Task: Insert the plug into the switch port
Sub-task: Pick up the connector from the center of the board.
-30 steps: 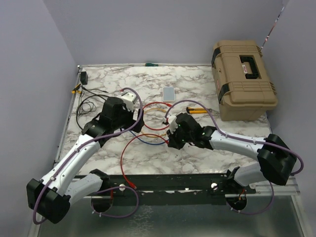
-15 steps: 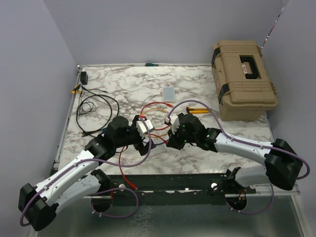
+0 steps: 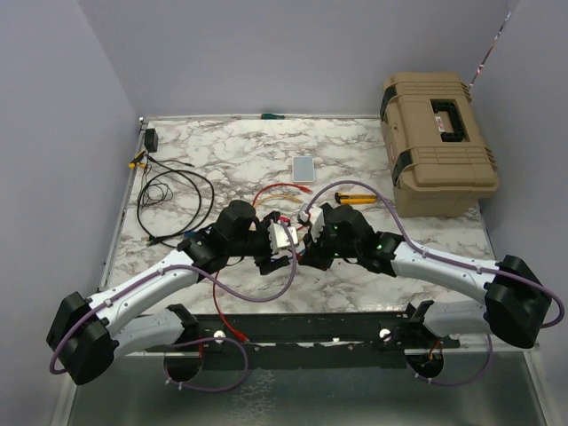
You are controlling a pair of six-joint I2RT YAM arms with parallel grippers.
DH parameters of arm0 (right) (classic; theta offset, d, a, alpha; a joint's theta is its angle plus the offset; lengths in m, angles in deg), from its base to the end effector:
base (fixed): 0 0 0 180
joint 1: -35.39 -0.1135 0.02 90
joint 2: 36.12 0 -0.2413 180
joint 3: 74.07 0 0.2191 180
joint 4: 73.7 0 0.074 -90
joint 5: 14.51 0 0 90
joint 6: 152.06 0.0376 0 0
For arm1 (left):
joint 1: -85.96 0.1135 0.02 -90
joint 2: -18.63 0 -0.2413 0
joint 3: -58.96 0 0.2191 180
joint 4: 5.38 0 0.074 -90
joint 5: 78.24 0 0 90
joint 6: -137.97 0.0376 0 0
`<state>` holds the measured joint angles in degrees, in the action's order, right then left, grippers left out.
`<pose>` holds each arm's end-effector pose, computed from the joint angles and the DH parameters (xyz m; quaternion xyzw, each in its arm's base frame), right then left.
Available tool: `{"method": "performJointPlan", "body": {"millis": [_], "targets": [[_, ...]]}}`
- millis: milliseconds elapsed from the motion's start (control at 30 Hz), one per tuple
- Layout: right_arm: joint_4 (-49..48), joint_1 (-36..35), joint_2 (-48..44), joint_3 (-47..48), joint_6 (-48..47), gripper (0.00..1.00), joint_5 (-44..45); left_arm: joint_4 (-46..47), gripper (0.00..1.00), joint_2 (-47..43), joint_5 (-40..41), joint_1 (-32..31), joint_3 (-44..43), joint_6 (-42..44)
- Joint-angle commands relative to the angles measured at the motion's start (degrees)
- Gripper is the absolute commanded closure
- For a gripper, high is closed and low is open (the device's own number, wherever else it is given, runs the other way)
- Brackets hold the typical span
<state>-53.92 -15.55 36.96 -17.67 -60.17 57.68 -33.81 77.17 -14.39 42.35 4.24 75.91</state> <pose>0.1473 0.1998 0.2162 -0.4296 0.7735 0.3217 0.3370 0.1361 -0.1526 0.2472 0.5873 0.6282 -0.2604 0.4390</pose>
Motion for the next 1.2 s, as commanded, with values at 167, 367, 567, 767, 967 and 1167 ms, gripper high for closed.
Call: {"method": "performJointPlan", "body": {"millis": [167,367,567,767,967,1167], "targets": [[-2.4,-0.4,-1.4,-1.2,-0.6,0.98,-2.6,0.1,0.41,4.6,-4.1,-2.2,-3.0,4.8],[-2.9,-0.4,-1.9,-1.4,-0.5,0.98,-3.0,-0.1,0.59,4.8,-4.3,-3.0,-2.4,5.4],[-2.9,-0.4,-1.8,-1.4,-0.6,0.98,-3.5,-0.3,0.60,5.7,-3.9,-3.6,-2.5,5.3],[-3.2,-0.4,-2.5,-1.8,-0.5,0.98,-3.4,-0.9,0.61,7.2,-4.1,-3.6,-2.7,4.9],[-3.4,-0.4,-3.7,-2.4,-0.3,0.98,-3.4,-1.0,0.70,7.7,-5.1,-3.6,-3.3,4.3],[-5.1,-0.4,-5.3,-3.5,0.1,0.98,-2.6,-1.1,0.69,6.5,-2.4,-3.7,-3.2,4.0]]}}
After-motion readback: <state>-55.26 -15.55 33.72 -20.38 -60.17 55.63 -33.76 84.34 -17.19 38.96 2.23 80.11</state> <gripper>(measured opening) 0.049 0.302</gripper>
